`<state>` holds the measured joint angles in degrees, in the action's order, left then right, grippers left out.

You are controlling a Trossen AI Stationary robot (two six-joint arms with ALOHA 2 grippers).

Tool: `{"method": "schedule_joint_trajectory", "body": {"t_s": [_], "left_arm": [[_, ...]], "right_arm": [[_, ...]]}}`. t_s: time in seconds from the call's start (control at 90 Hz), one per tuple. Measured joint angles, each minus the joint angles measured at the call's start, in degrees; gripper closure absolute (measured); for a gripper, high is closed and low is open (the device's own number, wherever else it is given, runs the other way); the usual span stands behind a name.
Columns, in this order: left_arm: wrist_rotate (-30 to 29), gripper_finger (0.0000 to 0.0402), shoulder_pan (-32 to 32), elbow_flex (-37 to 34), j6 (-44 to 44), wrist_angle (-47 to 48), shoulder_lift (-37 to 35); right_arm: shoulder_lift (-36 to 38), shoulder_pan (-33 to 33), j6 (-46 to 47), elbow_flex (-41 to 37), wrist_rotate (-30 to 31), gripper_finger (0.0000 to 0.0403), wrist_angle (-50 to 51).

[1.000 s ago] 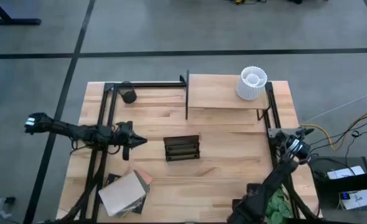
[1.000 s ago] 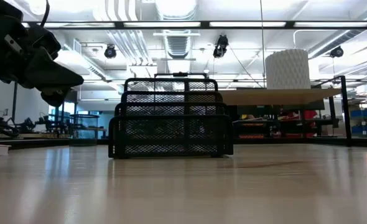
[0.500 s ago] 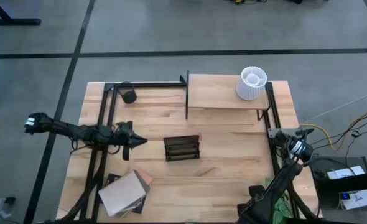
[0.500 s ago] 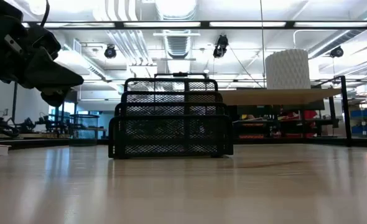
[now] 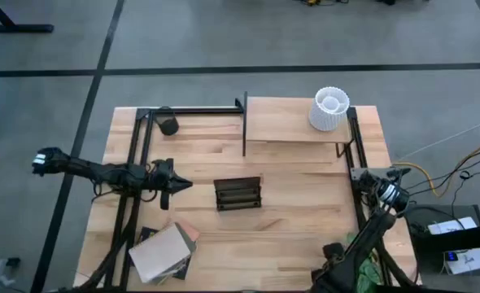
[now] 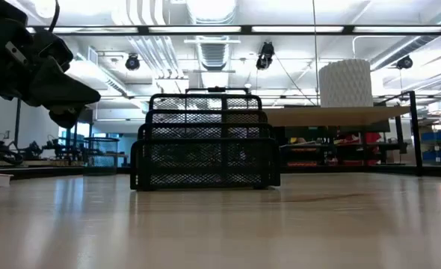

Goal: Stock shelves
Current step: Put the white potted plant on the shelf

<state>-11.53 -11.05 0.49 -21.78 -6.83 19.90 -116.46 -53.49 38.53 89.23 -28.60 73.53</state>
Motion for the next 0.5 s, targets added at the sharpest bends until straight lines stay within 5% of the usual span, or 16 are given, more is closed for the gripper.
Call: {"method": "schedule_joint_trajectory", "body": {"t_s": [0.5], "left_arm": [[0.02,0.0395,0.02,0.02,0.0,0.0,0.0]], "right_arm": [[0.02,-1.04,-1.88,-5.64,0.06,0.0062,-1.06]]}}
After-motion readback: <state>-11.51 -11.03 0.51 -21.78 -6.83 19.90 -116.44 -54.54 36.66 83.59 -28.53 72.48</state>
